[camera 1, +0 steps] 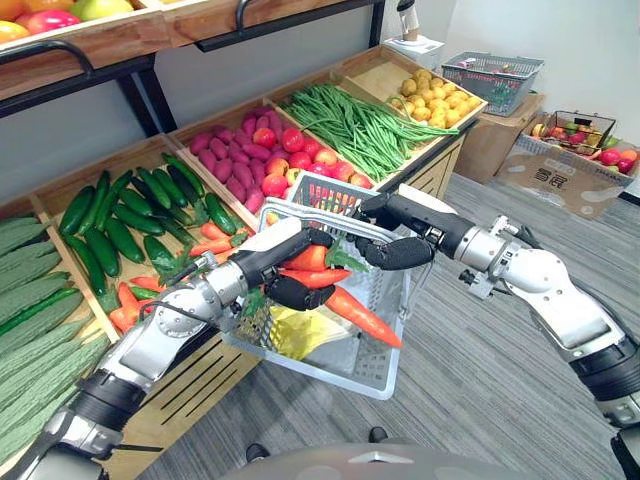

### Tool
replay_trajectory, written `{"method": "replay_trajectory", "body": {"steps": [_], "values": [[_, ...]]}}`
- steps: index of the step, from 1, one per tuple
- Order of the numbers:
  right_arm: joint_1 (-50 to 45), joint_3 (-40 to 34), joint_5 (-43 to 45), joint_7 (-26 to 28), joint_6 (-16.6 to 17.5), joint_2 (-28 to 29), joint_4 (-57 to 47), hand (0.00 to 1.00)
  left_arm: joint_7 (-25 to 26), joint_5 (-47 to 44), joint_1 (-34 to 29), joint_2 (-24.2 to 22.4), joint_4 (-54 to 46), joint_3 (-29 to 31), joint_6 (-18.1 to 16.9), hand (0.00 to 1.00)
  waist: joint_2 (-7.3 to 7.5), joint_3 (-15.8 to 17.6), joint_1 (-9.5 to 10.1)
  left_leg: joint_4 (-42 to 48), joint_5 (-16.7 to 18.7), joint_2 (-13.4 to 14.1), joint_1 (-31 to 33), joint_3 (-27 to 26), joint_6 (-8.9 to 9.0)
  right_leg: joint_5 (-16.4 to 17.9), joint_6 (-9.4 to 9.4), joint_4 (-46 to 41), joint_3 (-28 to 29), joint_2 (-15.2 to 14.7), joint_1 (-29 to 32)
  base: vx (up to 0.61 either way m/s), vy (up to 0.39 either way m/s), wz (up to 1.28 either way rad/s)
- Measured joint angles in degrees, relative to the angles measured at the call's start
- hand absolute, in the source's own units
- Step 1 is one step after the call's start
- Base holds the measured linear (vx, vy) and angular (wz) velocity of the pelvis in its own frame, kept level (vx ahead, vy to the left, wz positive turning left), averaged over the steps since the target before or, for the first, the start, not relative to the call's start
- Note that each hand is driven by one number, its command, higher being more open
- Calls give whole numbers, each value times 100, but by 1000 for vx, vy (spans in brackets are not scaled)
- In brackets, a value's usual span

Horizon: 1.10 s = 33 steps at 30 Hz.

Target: Pick vegetable in the basket

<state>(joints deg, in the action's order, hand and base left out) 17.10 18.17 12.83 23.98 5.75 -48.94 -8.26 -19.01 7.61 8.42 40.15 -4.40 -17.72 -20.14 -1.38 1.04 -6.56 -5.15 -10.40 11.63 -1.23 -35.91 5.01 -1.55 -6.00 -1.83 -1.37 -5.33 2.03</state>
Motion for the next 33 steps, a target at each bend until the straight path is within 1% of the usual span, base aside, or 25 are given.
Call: {"method": "replay_trajectory", "body": {"steps": [9,14,17,24,30,33], "values": [[-9,-111,22,67,-37,-232,-154,0,-110,122,1,-54,262,-201,38,100,-2,-2,-84,14,9,5,-1,-27,11,-5,-3,0,29,8,18,0,0,-1],[-9,-207,65,67,-37,-258,-182,0,-108,206,1,-53,263,-210,58,100,-13,-9,-125,17,16,6,-7,-27,20,-8,-6,-1,29,9,10,0,0,0],[-9,-222,114,67,-37,-258,-185,0,-105,202,3,-53,163,-210,136,100,-24,-16,-136,17,16,6,-9,-27,21,-8,-7,-7,29,9,-14,0,0,0],[-36,-227,116,109,-37,-258,-318,0,-39,194,22,-22,-216,-209,166,100,-43,-28,-131,17,16,5,-9,-22,21,-8,-7,-15,24,8,-20,0,0,0],[-51,-321,193,192,-33,-252,-396,0,-20,115,89,170,-602,-205,206,100,-133,-87,-130,11,15,1,-9,2,20,-7,-7,-12,-6,2,-25,0,0,1],[-51,-350,217,193,20,-245,-396,0,-113,-149,89,482,-898,-205,425,100,-156,-102,-133,2,15,2,-11,10,19,-2,-3,-6,-20,0,-24,0,0,0]]}}
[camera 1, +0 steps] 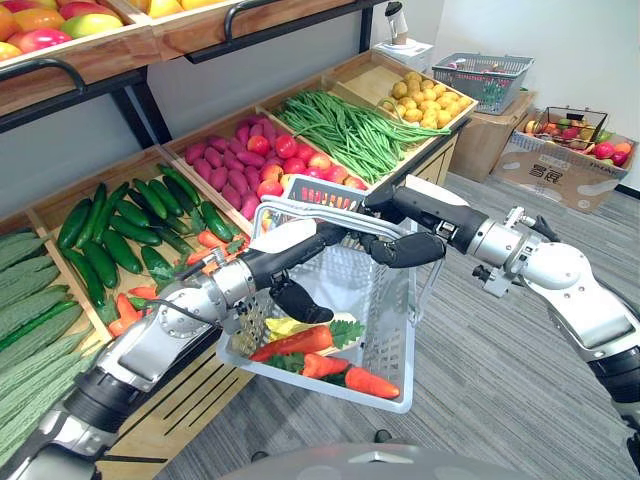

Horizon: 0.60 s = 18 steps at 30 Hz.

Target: Pick vegetable in the basket

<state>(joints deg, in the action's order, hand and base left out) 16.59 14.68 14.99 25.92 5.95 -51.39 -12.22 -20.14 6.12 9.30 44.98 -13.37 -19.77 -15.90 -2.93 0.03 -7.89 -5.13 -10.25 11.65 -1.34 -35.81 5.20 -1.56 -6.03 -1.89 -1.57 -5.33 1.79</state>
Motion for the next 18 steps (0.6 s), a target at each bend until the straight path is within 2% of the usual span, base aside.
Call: {"method": "replay_trajectory", "body": {"steps": [3,9,12,14,16,18], "values": [[0,-3,12,0,82,10,7,0,-137,-412,-1,392,-286,0,237,100,-5,-3,-9,-1,-6,-9,0,4,-8,0,0,-1,-9,-10,-1,0,0,0],[6,-4,-6,6,356,26,397,0,-740,-1903,-22,1296,-730,1,754,100,-13,-9,-7,-4,-20,-32,4,85,-26,0,0,4,-93,-38,-47,1,0,7],[129,-25,-159,-31,282,182,1062,0,-1068,-2530,-112,1624,-1271,39,729,100,-10,-9,32,-5,-23,-45,5,121,-30,0,0,10,-127,-53,-72,3,1,7],[203,-34,-439,-190,54,242,1694,0,-1275,-3054,-242,1630,-2062,68,506,100,-18,-10,147,-6,-23,-54,8,122,-30,0,0,24,-126,-62,-72,0,0,0],[203,-51,-617,-246,-80,242,2008,0,-1373,-3355,-489,1621,-2414,197,343,100,-33,-20,171,-7,-24,-43,8,127,-29,0,1,26,-128,-52,-74,0,0,0],[203,-61,-793,-249,-175,243,2204,0,-1417,-3500,-664,1615,-2467,331,333,100,-59,-37,170,-7,-28,-38,8,127,-29,0,1,24,-126,-48,-73,0,0,0]]}}
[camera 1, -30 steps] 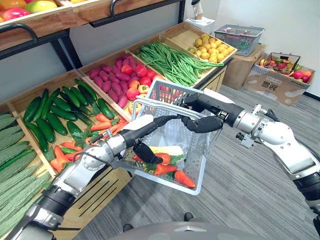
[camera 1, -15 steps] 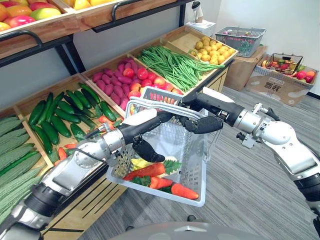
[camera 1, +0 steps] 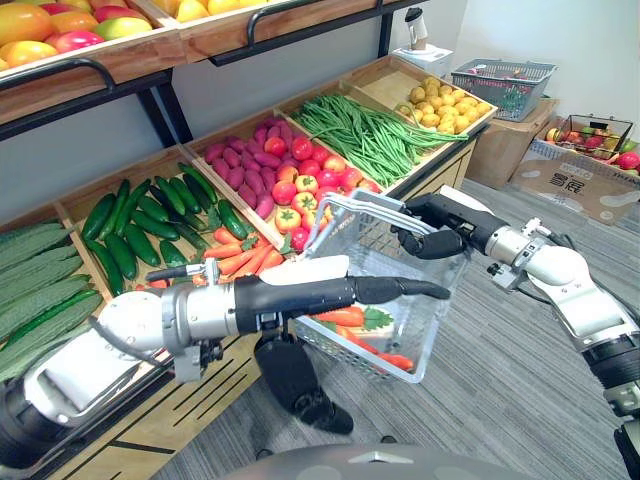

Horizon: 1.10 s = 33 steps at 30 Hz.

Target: Pick vegetable in the basket

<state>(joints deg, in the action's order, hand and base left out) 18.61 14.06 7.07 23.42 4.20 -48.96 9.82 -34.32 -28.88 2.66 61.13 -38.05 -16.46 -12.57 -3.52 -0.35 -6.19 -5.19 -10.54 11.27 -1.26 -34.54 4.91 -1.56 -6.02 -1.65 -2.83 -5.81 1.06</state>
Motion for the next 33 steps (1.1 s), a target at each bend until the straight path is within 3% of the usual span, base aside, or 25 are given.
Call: {"method": "replay_trajectory", "body": {"steps": [5,13,18,24,28,33], "values": [[-59,-335,-173,-110,-10,120,330,0,11,-58,-381,-320,594,627,60,100,-22,-6,-10,-1,1,5,2,-6,3,14,17,10,19,5,15,0,0,0],[-727,-2047,-234,-643,-8,636,307,0,643,-260,-845,-1294,1406,2049,58,100,-17,-5,170,2,-1,1,35,70,0,-7,4,73,-66,4,-48,23,-7,4],[-1526,-2844,-201,-659,-8,646,236,0,885,-279,-1374,-2029,2218,2773,64,100,11,7,206,2,-1,-7,75,194,1,-7,7,87,-182,-1,-116,38,-7,12],[-2872,-3697,113,-659,-9,754,100,0,1341,-468,-1894,-3402,3454,3675,150,100,112,66,196,-2,28,-26,105,370,38,90,17,81,-352,-27,-179,-9,-3,14],[-3426,-4452,169,-682,-10,1337,102,0,1946,-453,-1903,-4563,4341,4629,151,100,181,75,112,-2,17,-52,243,638,51,152,40,89,-565,-49,-193,-19,1,27],[-3639,-5039,268,-942,-11,2153,132,0,2918,-205,-1925,-5452,4766,5805,130,100,250,40,128,-1,-1,-103,318,846,34,159,44,114,-783,-102,-270,18,11,22]]}}
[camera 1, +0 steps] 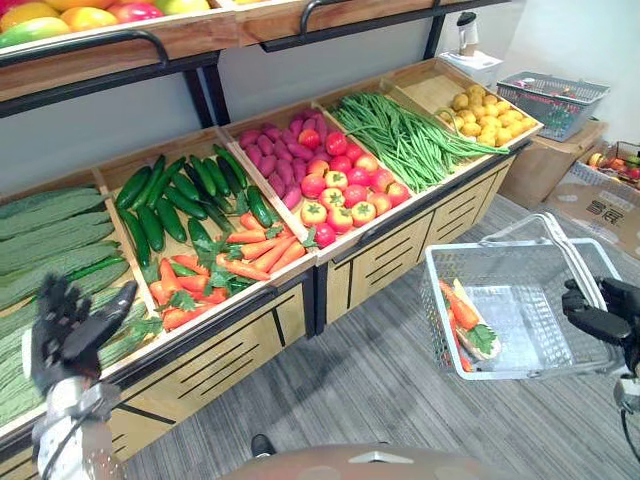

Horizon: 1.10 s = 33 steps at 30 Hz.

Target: Pick vegetable in the basket

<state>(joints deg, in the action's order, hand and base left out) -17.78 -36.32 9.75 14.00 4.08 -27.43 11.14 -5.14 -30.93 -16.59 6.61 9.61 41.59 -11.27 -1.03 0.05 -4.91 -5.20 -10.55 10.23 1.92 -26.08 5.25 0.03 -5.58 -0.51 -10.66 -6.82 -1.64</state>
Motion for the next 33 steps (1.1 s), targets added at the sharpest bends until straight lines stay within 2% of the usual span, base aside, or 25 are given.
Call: {"method": "replay_trajectory", "body": {"steps": [5,10,12,14,15,16,18,20,24,33], "values": [[-1,-410,205,-405,0,794,301,0,890,483,-93,-360,613,907,-118,100,-1,-80,10,0,-19,-73,73,255,-30,32,1,60,-253,-33,-130,29,5,27],[-14,-542,319,-744,0,1406,939,0,1653,1107,-431,-714,1176,1272,-144,100,-5,-78,58,-1,15,-144,80,454,-59,109,-34,46,-474,-101,-261,23,14,23],[-20,-547,379,-892,-2,1600,1278,0,1771,1199,-508,-853,1579,1212,-151,100,-24,-81,160,-2,55,-172,79,472,-24,140,-26,13,-500,-115,-267,17,16,16],[-33,-542,419,-1183,-6,2028,1533,0,1876,1375,-612,-943,2279,924,-134,100,5,-77,195,0,224,-253,115,463,109,171,17,19,-594,-225,-267,26,55,16],[-44,-542,418,-1221,-6,2072,1538,0,1880,1381,-617,-955,2335,889,-128,100,11,-78,195,1,240,-264,117,471,81,178,22,19,-603,-237,-266,39,56,23],[-121,-542,418,-1458,-5,2352,1615,0,1885,1583,-636,-1100,2776,733,-95,100,1,-75,213,1,253,-301,137,471,26,219,27,-17,-654,-274,-267,39,31,15],[-212,-542,410,-1648,-5,2632,1732,0,1871,1625,-658,-1252,3171,576,-3,100,22,-75,272,0,253,-351,102,478,21,279,28,-97,-651,-301,-269,66,29,5],[-332,-516,384,-1820,-5,2914,1856,0,1789,1740,-651,-1231,3594,367,149,100,68,-74,314,0,239,-375,52,468,-10,384,54,-207,-638,-356,-275,84,30,-1],[-364,-405,348,-1865,-5,3059,2190,0,1709,1812,-645,-1221,3722,274,155,100,116,-67,308,0,255,-389,-27,422,-41,470,76,-272,-587,-392,-277,78,-2,-8],[-340,111,349,-1903,30,3066,2250,0,1550,1822,-487,-1113,3883,-562,151,100,147,-15,305,0,362,-374,-278,276,-71,671,22,-435,-425,-396,-352,92,-24,-11]]}}
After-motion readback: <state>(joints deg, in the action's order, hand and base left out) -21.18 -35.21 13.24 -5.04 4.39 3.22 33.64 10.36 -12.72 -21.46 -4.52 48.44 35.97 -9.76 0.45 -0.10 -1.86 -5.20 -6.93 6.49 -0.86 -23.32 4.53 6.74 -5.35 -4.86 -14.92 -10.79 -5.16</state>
